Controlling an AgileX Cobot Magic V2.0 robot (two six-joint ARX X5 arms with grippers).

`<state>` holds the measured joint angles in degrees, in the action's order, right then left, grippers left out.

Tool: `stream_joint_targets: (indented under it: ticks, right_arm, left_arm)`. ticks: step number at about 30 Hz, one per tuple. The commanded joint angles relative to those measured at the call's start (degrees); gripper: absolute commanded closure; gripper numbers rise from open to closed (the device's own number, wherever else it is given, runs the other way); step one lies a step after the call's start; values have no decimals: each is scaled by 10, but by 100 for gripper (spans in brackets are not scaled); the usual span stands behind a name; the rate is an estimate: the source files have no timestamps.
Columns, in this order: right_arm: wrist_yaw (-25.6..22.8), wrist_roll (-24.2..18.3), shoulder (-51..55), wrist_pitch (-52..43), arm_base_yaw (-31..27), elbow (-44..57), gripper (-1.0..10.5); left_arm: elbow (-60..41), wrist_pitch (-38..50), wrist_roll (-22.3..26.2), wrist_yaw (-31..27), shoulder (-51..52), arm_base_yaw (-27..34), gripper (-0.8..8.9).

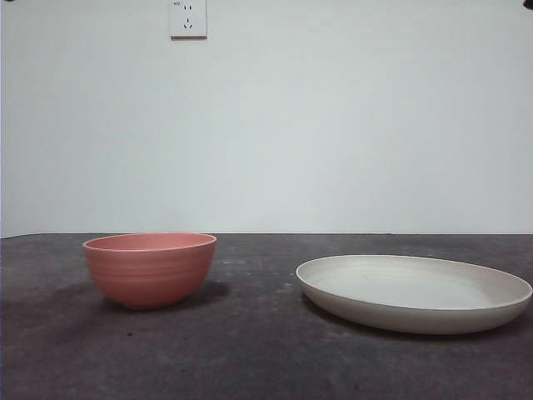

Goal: Place the red bowl on the white plate

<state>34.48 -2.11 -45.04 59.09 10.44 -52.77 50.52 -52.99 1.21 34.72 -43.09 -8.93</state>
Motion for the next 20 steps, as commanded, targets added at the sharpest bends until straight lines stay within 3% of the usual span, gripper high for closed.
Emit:
stream_joint_targets:
  ticks: [1,9,20]
  right_arm:
    - [0,2,-3,-3,1,-10,644]
    - [0,2,-3,-3,1,-10,644]
    - [0,2,-3,-4,1,-10,644]
  left_arm:
    - [13,3,9,2,-4,-2,405]
    - [14,47,-35,-16,-34,-9,405]
    - [91,63,-45,-160,-190,-79,407]
